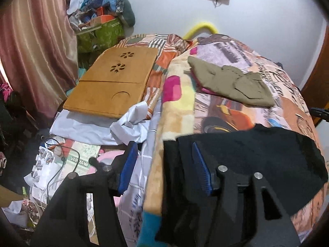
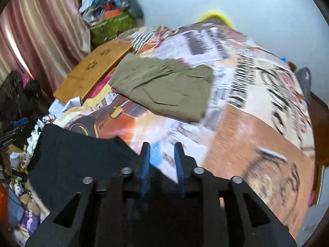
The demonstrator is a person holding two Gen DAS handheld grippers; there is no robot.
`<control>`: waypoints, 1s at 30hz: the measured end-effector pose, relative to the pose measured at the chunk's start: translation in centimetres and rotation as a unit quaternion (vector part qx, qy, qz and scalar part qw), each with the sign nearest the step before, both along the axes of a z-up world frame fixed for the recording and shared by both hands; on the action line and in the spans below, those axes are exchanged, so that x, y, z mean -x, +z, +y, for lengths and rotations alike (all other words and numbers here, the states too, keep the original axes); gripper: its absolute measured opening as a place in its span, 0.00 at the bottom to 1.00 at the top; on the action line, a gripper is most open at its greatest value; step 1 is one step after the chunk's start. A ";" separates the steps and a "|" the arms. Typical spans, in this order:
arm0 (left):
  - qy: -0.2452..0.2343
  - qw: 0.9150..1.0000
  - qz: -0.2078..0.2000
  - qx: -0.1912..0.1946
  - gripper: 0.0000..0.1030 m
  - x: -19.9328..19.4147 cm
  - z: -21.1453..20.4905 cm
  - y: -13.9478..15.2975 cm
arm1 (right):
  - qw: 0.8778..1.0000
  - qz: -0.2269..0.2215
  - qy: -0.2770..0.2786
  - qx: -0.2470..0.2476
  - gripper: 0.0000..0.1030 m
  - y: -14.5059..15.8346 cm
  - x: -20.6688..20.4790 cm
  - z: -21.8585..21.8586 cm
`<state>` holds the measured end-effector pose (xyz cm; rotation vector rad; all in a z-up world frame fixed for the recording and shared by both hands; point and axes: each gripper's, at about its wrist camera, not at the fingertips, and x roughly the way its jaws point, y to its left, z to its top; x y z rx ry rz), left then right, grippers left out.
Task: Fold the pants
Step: 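Lay the black trousers flat on the bed and open both grippers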
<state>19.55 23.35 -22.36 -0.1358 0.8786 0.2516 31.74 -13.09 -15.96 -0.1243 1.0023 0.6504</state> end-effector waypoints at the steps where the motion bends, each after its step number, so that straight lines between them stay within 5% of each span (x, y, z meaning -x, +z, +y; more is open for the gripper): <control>1: -0.005 1.000 -0.001 0.004 0.55 0.7 -0.7 0.1 | 1.000 -0.004 -0.005 0.000 0.25 0.4 1.0 -1.4; 7: -0.035 0.999 0.029 0.009 0.56 3.3 -5.0 -2.6 | 1.000 -0.014 -0.007 0.024 0.32 -0.7 6.1 -5.9; 13: -0.009 0.993 0.107 -0.046 0.56 4.4 -6.8 -8.3 | 0.998 0.034 0.015 0.046 0.33 -6.4 10.5 -7.7; 15: -0.007 0.991 0.114 -0.066 0.60 5.0 -6.7 -9.5 | 0.999 0.009 0.008 0.037 0.34 -7.3 11.9 -8.5; 23: -0.023 0.987 0.110 -0.111 0.70 6.2 -7.0 -9.7 | 0.999 0.013 0.003 0.043 0.34 -7.4 13.2 -10.5; 30: -0.016 0.990 0.101 -0.100 0.68 6.6 -6.4 -8.5 | 0.999 0.024 -0.022 0.040 0.35 -7.3 14.4 -12.6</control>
